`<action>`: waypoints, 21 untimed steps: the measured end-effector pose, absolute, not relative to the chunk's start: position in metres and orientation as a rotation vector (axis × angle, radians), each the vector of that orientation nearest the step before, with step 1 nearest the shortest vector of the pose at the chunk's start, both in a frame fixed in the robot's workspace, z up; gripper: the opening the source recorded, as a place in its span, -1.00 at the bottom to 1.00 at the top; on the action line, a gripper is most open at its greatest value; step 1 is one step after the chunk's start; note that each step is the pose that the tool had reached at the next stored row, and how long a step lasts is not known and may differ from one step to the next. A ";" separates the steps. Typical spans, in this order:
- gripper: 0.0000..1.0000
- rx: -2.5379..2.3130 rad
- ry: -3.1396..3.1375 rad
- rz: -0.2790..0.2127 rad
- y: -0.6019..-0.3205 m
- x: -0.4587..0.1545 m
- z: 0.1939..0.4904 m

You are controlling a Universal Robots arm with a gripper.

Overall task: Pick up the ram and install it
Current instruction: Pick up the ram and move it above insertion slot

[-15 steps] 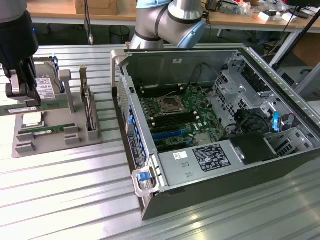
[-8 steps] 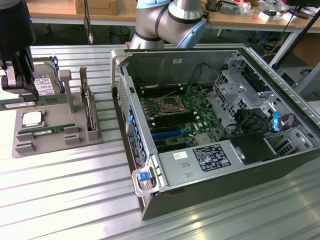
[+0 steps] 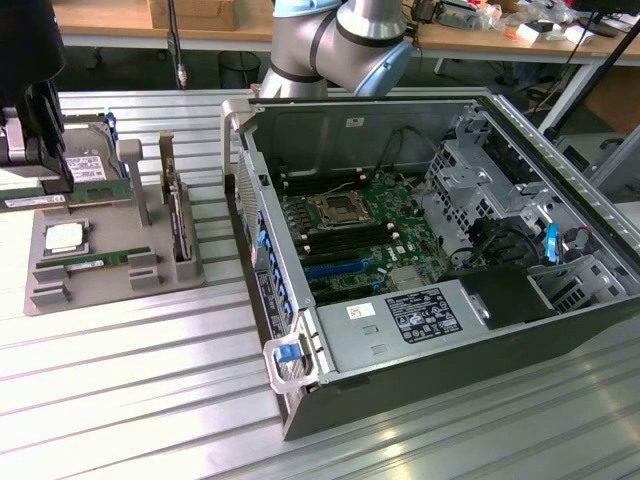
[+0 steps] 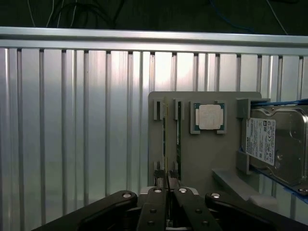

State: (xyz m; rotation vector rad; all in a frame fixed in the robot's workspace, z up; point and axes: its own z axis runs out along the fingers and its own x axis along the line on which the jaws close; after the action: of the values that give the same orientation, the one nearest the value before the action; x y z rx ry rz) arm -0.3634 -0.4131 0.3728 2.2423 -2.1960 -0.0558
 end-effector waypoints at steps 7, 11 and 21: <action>-0.76 2.242 -2.196 -0.056 -0.413 -0.363 0.384; -0.76 2.242 -2.196 -0.056 -0.413 -0.363 0.392; -0.76 2.242 -2.196 -0.056 -0.413 -0.363 0.408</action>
State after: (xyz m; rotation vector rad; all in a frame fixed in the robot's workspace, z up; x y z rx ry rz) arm -0.3634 -0.4131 0.4079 2.2423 -2.1960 -0.0558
